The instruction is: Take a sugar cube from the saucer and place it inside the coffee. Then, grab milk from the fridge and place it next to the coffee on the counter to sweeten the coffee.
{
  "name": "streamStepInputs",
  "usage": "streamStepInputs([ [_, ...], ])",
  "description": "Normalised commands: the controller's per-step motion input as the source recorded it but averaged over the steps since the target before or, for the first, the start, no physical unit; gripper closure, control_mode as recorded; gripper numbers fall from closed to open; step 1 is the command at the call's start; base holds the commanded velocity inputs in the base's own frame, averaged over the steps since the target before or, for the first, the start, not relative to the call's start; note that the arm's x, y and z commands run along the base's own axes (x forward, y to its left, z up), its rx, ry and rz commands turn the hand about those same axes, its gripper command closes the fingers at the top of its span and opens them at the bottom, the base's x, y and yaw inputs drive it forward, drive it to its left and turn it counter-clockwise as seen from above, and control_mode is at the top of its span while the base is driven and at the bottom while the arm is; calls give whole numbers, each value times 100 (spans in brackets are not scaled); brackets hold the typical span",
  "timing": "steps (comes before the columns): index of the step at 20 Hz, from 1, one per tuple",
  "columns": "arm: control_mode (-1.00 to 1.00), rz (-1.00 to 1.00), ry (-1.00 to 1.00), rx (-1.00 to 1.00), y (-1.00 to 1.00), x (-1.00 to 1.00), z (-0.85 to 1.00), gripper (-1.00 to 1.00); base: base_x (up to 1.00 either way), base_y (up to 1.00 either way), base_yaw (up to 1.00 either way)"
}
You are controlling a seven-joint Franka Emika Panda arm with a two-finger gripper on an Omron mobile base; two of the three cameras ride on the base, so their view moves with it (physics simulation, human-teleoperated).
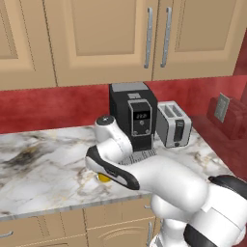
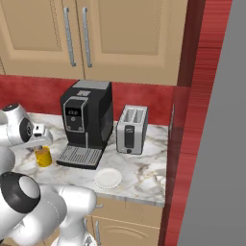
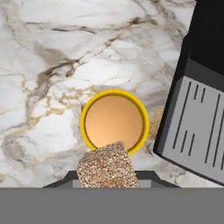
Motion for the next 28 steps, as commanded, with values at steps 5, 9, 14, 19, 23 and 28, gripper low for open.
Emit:
streamStepInputs([
  [5,-100,0,0,-3,9,19,-26,100,0,0,0],
  [9,-100,0,0,-2,0,4,-13,-100,0,0,0],
  [14,-100,0,0,0,0,3,0,-100,0,0,0],
  [19,-100,0,-2,1,0,0,29,-100,0,0,0],
  [23,-100,0,-11,1,-4,0,46,-100,0,0,0],
  [28,-100,-2,-18,2,-25,-34,42,-100,0,0,0],
])
